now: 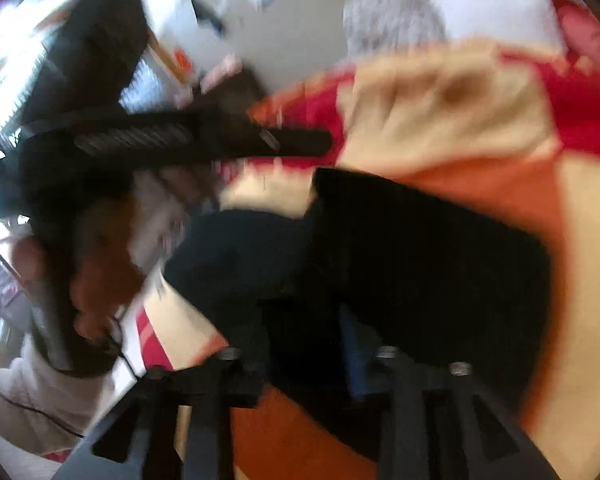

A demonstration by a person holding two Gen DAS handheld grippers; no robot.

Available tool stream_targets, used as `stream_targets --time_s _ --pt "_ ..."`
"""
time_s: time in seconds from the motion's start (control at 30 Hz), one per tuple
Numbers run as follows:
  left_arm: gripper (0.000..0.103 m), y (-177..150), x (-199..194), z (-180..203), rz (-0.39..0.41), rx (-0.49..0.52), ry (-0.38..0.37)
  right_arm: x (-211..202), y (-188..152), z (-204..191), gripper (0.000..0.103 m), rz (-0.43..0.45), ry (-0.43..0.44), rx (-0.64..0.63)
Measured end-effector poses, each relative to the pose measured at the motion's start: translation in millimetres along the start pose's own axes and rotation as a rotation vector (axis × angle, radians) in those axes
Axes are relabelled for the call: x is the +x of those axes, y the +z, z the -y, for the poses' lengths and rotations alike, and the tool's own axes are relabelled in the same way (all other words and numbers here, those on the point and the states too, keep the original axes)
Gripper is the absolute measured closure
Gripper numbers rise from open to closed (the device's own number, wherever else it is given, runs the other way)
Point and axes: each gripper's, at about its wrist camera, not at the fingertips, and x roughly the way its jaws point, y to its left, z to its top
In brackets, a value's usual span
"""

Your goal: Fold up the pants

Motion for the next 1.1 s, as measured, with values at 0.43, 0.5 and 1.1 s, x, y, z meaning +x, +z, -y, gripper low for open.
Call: stream_targets --time_s 0.43,0.5,1.1 --pt "0.043 -51.5 12.4 0.0 -0.025 -0.115 -0.023 -67.8 5.8 43.2 0.062 0.151 -0.216 0.060" --pt "0.043 -52.4 28.5 6.2 -0.057 -0.126 0.030 -51.2 11.3 52.9 0.064 0.120 -0.286 0.038" --pt "0.043 -76.8 25.2 4.5 -0.017 -0.154 0.093 -53.4 -35.7 19.2 0.065 0.037 -0.397 -0.099"
